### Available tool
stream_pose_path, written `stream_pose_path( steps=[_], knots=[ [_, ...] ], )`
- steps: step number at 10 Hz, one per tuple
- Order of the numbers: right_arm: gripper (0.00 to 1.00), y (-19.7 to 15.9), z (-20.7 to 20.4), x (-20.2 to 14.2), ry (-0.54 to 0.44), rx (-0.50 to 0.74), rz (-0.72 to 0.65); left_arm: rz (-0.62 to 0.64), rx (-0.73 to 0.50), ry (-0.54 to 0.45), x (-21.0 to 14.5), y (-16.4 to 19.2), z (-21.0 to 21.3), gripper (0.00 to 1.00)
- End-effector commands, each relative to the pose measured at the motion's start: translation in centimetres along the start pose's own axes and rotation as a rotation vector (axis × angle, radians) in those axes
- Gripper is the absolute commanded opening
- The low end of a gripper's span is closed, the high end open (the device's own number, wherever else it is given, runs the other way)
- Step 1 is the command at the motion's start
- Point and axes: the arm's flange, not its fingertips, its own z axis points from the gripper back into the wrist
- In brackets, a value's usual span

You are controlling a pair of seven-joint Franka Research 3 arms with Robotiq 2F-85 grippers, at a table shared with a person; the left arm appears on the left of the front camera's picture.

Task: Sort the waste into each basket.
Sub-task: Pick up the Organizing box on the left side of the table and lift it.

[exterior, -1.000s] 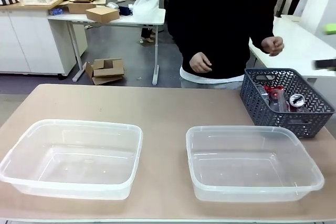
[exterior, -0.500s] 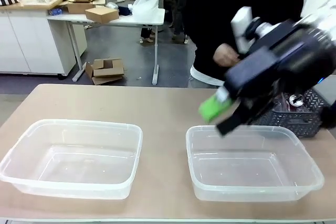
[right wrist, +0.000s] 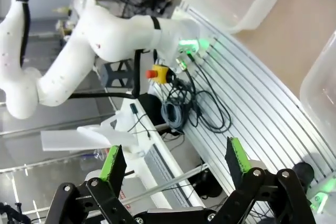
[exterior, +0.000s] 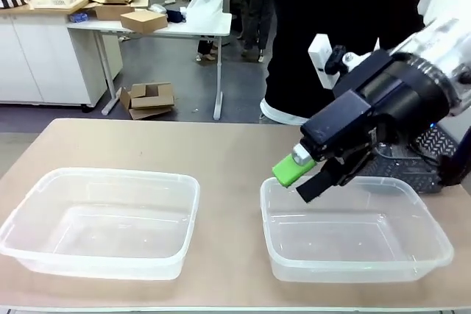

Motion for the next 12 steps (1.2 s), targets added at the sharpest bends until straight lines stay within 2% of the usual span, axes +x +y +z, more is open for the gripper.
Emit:
stream_pose_path(
  steps=[1,2,5,8,9,10,11,12],
  knots=[
    [1.0,-0.3,-0.4,0.2,0.011,-0.007,-0.01,0.0,-0.013,-0.006,0.2,0.1,-0.5,1.0],
    [1.0,1.1,-3.2,1.6,0.035,-0.066,-0.022,0.081,0.013,-0.013,2.2,-0.3,-1.7,1.0],
    [1.0,3.9,-12.3,3.3,0.089,-0.181,-0.078,0.06,-0.028,0.083,3.7,-0.9,-5.2,1.0],
    [1.0,6.3,-25.6,4.6,0.196,-0.326,-0.098,0.056,-0.029,0.177,5.7,-1.2,-8.5,1.0],
    [1.0,5.9,-27.8,4.9,0.185,-0.447,-0.113,0.104,0.02,0.215,6.2,-1.1,-9.7,1.0],
    [1.0,4.4,-27.2,5.7,0.096,-0.542,-0.179,0.192,0.054,0.209,6.2,-0.9,-10.2,1.0],
    [1.0,3.0,-24.0,6.3,0.002,-0.553,-0.208,0.277,0.05,0.141,5.9,-0.5,-10.0,1.0],
    [1.0,5.0,-26.7,3.1,0.143,-0.408,-0.081,0.101,0.002,0.206,6.6,-0.6,-9.1,1.0]
  ],
)
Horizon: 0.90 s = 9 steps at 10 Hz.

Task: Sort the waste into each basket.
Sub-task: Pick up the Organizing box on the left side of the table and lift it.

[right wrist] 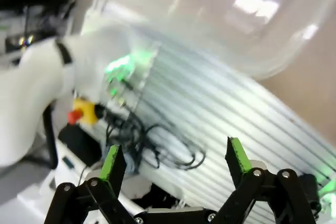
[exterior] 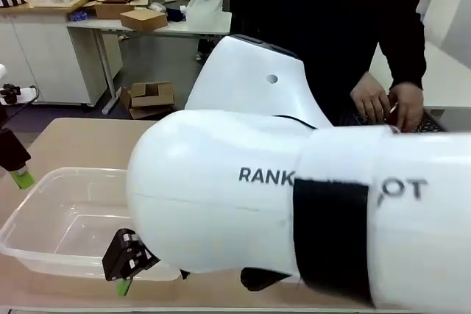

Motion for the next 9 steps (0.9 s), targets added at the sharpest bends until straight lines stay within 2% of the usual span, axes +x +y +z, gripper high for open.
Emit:
stream_pose_path(
  steps=[1,2,3,5,7,9],
  knots=[
    [1.0,2.1,-0.4,-2.5,0.059,0.071,0.051,-0.079,-0.016,0.015,-0.6,-0.4,0.2,1.0],
    [1.0,0.0,0.0,0.0,0.0,0.0,0.0,0.0,0.0,0.0,0.0,0.0,0.0,1.0],
    [1.0,-0.9,0.5,1.6,-0.07,-0.109,-0.16,0.032,0.015,-0.018,0.5,0.1,-0.2,1.0],
    [1.0,-1.9,-0.4,5.1,-0.122,-0.229,-0.33,0.055,-0.025,-0.039,1.0,1.7,-0.9,1.0],
    [1.0,-2.6,-0.1,7.0,-0.176,-0.292,-0.435,0.046,-0.034,0.041,1.8,3.0,-2.2,1.0],
    [1.0,-2.3,-1.8,9.1,-0.176,-0.366,-0.469,0.008,-0.09,0.064,3.4,3.7,-3.6,1.0]
  ],
)
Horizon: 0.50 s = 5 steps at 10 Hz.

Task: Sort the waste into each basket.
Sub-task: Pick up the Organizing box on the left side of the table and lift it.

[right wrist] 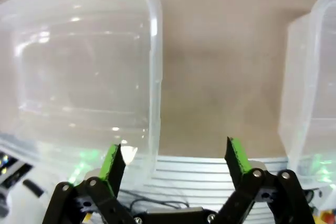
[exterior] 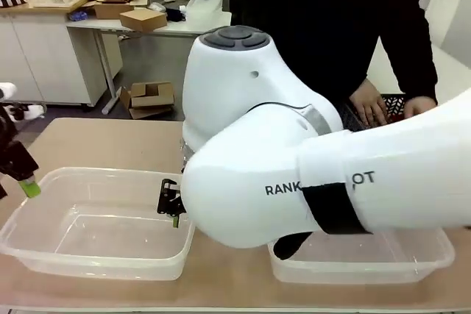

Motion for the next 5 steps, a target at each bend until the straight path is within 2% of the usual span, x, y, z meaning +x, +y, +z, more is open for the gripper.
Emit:
stream_pose_path(
  steps=[1,2,3,4,5],
  knots=[
    [1.0,5.2,-2.6,1.3,0.046,-0.092,-0.033,-0.044,-0.033,0.046,2.2,0.5,-0.6,1.0],
    [1.0,5.9,-3.4,1.6,0.036,-0.137,-0.03,-0.049,-0.039,0.079,2.9,0.7,-1.4,1.0],
    [1.0,6.4,-3.5,1.0,0.068,-0.068,0.071,0.014,-0.021,0.109,3.5,0.5,-1.9,1.0],
    [1.0,1.5,-1.5,0.4,0.017,-0.075,-0.016,-0.025,-0.02,0.056,1.7,0.4,-1.5,1.0],
    [1.0,1.5,-1.5,0.4,0.017,-0.075,-0.016,-0.025,-0.02,0.056,1.7,0.4,-1.5,1.0]
  ],
)
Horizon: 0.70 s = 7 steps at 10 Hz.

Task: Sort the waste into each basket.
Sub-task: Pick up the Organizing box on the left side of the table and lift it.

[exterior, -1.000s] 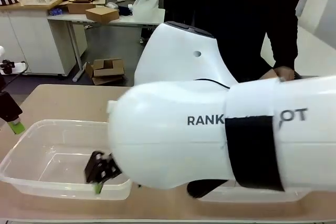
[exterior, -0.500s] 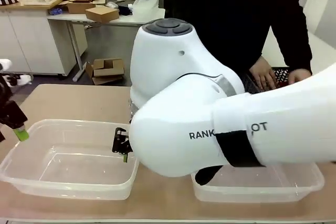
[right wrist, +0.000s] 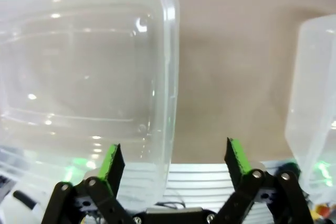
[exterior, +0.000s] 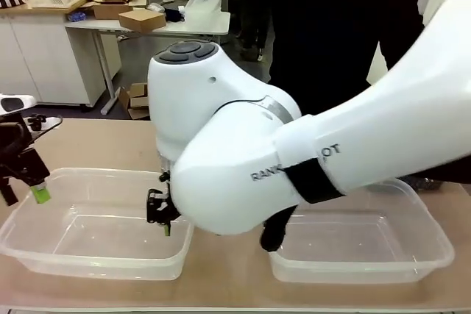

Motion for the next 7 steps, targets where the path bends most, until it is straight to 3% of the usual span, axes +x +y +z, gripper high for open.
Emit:
stream_pose_path(
  steps=[1,2,3,7],
  knots=[
    [1.0,-1.0,0.8,-0.3,-0.029,0.001,-0.034,0.0,-0.002,0.009,0.2,0.1,-0.3,1.0],
    [1.0,0.0,0.0,0.0,0.0,0.0,0.0,0.033,0.043,-0.026,0.6,-0.4,-0.8,1.0],
    [1.0,0.4,-0.4,1.1,0.001,-0.058,-0.057,0.032,0.037,-0.042,0.3,-0.7,-1.7,1.0],
    [1.0,2.1,-1.8,3.6,0.029,-0.062,-0.115,0.093,0.095,-0.075,-1.5,-1.2,-4.1,1.0]
  ],
)
